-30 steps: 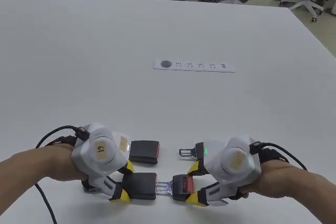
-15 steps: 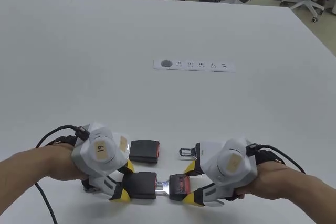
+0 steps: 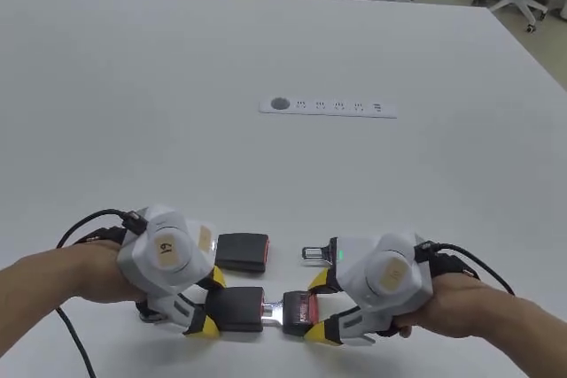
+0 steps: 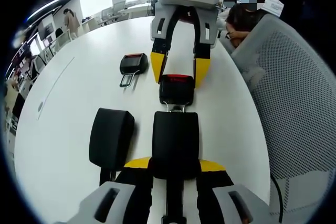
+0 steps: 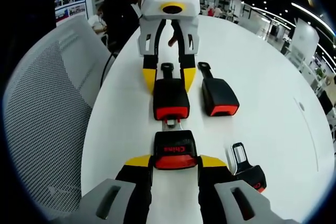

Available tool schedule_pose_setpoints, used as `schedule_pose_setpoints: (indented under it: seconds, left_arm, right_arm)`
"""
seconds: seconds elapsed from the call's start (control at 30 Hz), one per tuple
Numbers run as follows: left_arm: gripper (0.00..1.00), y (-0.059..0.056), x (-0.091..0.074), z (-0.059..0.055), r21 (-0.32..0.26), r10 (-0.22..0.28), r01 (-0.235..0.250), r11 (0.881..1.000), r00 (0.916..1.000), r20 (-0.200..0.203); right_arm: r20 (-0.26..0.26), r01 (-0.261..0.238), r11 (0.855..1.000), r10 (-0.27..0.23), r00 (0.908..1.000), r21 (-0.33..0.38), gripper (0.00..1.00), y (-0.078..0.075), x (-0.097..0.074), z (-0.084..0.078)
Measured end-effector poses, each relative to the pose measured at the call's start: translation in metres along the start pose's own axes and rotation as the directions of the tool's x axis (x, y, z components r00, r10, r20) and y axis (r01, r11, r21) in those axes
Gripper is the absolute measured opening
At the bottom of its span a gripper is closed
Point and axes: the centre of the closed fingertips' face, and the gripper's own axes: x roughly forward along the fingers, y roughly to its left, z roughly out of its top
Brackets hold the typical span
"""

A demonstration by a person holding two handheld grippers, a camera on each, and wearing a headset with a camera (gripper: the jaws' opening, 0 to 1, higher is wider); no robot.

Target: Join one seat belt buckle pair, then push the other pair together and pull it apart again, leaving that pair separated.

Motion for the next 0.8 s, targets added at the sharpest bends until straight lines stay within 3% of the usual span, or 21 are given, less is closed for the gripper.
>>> schedule_pose_setpoints:
  seconds: [0.4,0.8]
  left_arm:
    - [0.32,-0.0013,-0.0008,0.0014,0.013,-0.001,0.001,1.000,1.0000,0.002]
    - [0.32,0.0006,0.0004,0.0006,0.008,0.001,-0.001,1.000,1.0000,0.007]
  right_arm:
    - [-0.014,-0.010,1.000,0.009,0.9999,-0.022,0.29,0.0009,0.0003,0.0014]
    - [-0.034,-0.002,1.000,0.002,0.9994,0.001,0.28,0.0005,0.0028,0.0023]
